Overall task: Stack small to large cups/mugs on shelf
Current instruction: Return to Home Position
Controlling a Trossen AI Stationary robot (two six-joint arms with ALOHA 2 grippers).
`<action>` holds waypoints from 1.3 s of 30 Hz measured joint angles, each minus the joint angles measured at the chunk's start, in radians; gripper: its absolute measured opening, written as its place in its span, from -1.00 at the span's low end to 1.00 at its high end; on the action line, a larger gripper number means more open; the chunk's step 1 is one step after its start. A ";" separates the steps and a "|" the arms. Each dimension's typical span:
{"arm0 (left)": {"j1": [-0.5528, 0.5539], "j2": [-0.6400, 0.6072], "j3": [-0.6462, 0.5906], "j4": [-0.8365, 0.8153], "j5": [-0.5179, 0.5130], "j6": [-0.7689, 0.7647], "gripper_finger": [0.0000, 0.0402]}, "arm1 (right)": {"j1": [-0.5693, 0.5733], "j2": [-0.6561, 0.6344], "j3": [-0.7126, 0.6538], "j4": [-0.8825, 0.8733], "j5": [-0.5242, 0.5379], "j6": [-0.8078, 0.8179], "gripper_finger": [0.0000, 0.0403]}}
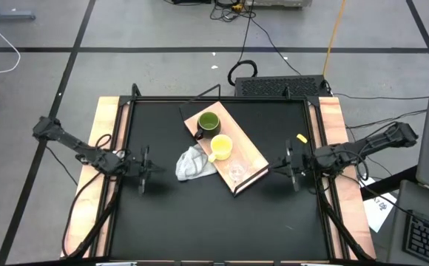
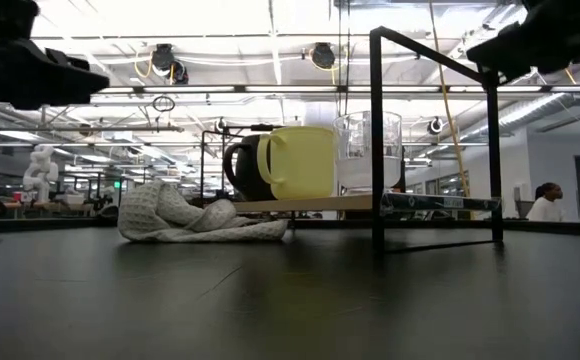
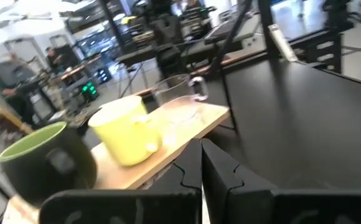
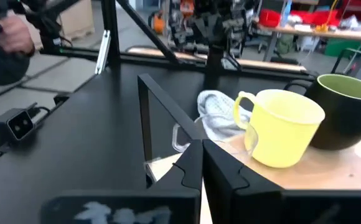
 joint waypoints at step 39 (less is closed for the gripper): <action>0.388 0.131 0.000 -0.017 0.395 -0.100 -1.00 | -0.267 -0.036 -0.323 0.524 -0.264 0.043 -1.00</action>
